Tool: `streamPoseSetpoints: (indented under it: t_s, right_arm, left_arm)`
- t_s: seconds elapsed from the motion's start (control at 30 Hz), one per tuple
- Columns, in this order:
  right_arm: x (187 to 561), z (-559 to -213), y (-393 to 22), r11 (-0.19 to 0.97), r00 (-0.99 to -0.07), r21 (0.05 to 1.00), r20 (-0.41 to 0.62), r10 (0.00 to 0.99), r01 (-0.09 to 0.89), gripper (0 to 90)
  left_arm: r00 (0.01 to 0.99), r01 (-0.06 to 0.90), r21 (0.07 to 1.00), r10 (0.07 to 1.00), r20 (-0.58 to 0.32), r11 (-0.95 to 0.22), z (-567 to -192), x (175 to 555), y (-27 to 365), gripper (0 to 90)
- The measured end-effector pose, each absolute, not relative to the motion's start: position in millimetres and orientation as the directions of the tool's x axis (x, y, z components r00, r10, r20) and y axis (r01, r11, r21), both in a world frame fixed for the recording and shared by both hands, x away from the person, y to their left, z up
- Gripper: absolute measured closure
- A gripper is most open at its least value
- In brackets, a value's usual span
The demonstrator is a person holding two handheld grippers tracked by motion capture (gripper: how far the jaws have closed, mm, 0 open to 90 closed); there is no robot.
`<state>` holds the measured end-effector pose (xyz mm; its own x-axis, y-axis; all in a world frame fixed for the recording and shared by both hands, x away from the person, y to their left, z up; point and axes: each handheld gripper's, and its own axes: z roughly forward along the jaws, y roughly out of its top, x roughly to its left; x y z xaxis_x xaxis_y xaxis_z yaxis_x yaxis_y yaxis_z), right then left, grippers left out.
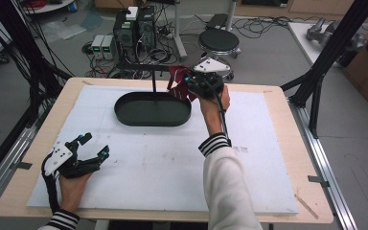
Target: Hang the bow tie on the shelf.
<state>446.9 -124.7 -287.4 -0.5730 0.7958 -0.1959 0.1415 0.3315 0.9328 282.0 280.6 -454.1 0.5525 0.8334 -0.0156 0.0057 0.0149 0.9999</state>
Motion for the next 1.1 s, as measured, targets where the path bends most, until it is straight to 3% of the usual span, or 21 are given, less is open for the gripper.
streamPoseSetpoints:
  t_s: [1.1]
  right_arm:
    - [494, -299, -131, 0.360, -0.519, 0.914, -0.219, 0.826, 0.188, 73.1]
  left_arm:
    - [0.554, 0.007, 1.000, 0.833, -0.018, 0.017, -454, 282, 281, 16.5]
